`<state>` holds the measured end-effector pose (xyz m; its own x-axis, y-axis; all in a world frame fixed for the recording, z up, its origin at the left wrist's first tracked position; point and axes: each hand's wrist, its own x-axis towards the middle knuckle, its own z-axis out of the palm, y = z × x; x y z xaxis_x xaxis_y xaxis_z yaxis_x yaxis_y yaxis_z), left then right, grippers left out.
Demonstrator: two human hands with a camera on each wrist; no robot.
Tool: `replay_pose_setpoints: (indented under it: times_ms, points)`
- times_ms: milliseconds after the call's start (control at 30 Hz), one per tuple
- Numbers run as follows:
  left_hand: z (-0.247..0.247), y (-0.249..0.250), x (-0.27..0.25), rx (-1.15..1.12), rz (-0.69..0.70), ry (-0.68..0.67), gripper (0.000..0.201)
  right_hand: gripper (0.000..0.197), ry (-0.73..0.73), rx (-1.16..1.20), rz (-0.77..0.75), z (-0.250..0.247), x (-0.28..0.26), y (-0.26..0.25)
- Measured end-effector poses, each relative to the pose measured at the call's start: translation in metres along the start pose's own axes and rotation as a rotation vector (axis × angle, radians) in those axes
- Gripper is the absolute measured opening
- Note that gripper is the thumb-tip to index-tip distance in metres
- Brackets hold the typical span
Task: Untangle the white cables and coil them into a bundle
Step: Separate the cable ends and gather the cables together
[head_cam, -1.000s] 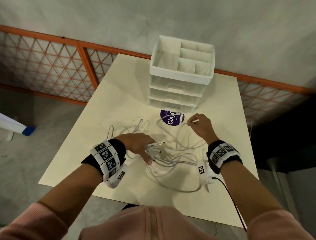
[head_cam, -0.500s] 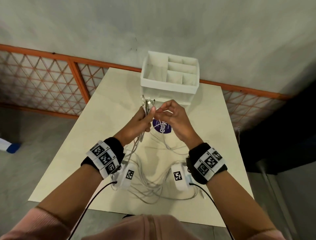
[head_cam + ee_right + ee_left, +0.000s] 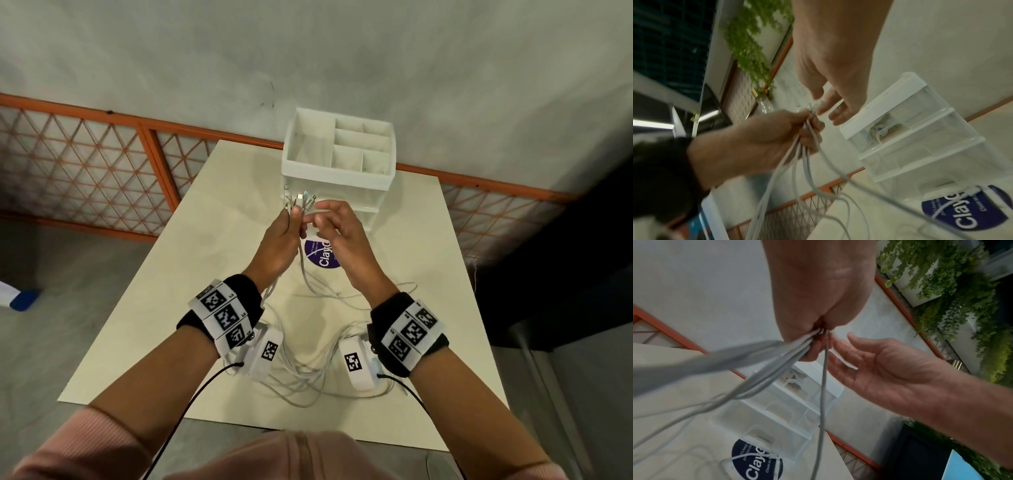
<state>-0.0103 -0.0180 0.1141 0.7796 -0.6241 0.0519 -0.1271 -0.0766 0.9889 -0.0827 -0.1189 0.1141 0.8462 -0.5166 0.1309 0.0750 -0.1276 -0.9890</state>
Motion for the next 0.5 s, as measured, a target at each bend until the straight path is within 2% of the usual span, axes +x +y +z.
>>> replay_pose_setpoints:
  times_ms: [67, 100, 167, 233, 267, 333, 433, 500]
  points:
    - [0.0, 0.003, 0.002, -0.03, 0.01, 0.026, 0.038, 0.025, 0.031, 0.011, 0.08, 0.007, -0.005, 0.002]
    - [0.0, 0.006, 0.003, -0.038, 0.028, 0.032, 0.037, 0.028, -0.023, 0.029, 0.15, 0.009, -0.008, 0.005]
    - [-0.004, 0.014, 0.005, -0.082, 0.06, 0.064, 0.036, 0.049, -0.231, -0.04, 0.276, 0.005, -0.015, 0.018]
    - [-0.015, 0.024, 0.008, -0.212, 0.071, 0.097, 0.036, 0.07, -0.446, -0.291, 0.343, -0.011, -0.022, 0.036]
    - [-0.023, 0.028, 0.01, -0.254, 0.09, 0.11, 0.037, 0.074, -0.498, -0.435, 0.363, -0.023, -0.024, 0.045]
    - [-0.043, 0.033, 0.013, -0.255, 0.131, 0.161, 0.039, 0.069, -0.468, -0.624, 0.446, -0.055, -0.028, 0.061]
    - [-0.07, 0.033, 0.017, -0.172, 0.19, 0.288, 0.037, 0.062, -0.288, -0.835, 0.508, -0.118, -0.033, 0.078]
    - [-0.078, 0.027, 0.018, -0.095, 0.212, 0.321, 0.035, 0.058, -0.166, -0.921, 0.519, -0.154, -0.035, 0.08]
